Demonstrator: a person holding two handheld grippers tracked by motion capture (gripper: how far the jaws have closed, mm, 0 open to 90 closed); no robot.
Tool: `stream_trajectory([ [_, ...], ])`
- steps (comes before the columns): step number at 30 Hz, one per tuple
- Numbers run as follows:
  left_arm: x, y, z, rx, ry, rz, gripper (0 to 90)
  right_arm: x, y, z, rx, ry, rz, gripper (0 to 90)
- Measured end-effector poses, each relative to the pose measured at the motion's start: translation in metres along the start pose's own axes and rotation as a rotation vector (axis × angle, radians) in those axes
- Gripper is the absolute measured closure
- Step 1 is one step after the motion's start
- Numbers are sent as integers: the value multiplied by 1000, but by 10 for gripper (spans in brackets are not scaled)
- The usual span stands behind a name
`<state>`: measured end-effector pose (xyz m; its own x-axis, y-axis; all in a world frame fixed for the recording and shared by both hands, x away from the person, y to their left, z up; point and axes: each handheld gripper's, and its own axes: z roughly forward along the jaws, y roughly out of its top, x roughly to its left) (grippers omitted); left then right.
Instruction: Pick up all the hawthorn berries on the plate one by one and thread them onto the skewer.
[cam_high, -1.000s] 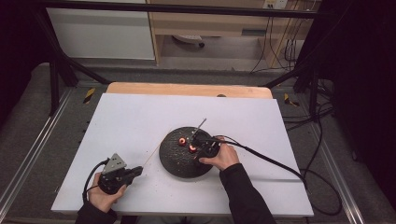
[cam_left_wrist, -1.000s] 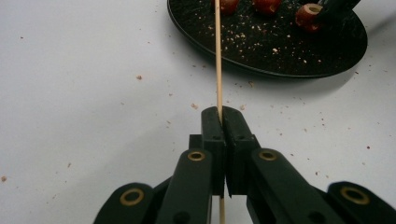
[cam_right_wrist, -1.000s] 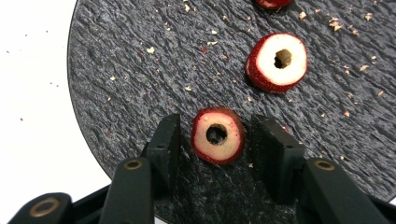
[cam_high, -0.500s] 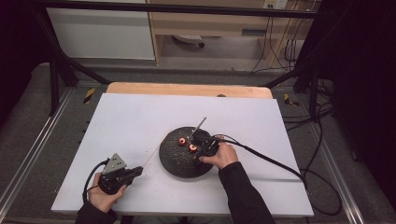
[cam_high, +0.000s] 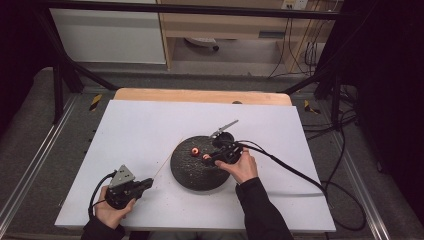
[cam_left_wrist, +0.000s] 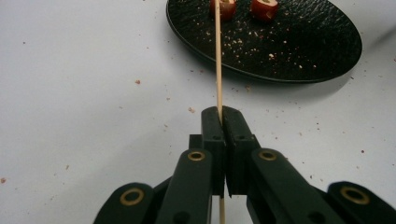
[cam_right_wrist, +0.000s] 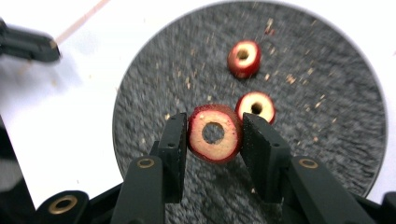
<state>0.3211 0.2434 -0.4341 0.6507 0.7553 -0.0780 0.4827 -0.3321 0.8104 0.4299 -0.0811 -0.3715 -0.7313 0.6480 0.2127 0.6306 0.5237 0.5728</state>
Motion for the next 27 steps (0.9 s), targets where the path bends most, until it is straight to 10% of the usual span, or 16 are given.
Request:
stream_trajectory([
  [16,-4,0,1,-16,-1,-16,883,-7,-30,-12,-504,94,250,623],
  [27,-7,2,2,-22,1,-23,883,0,-35,8,-722,104,361,624],
])
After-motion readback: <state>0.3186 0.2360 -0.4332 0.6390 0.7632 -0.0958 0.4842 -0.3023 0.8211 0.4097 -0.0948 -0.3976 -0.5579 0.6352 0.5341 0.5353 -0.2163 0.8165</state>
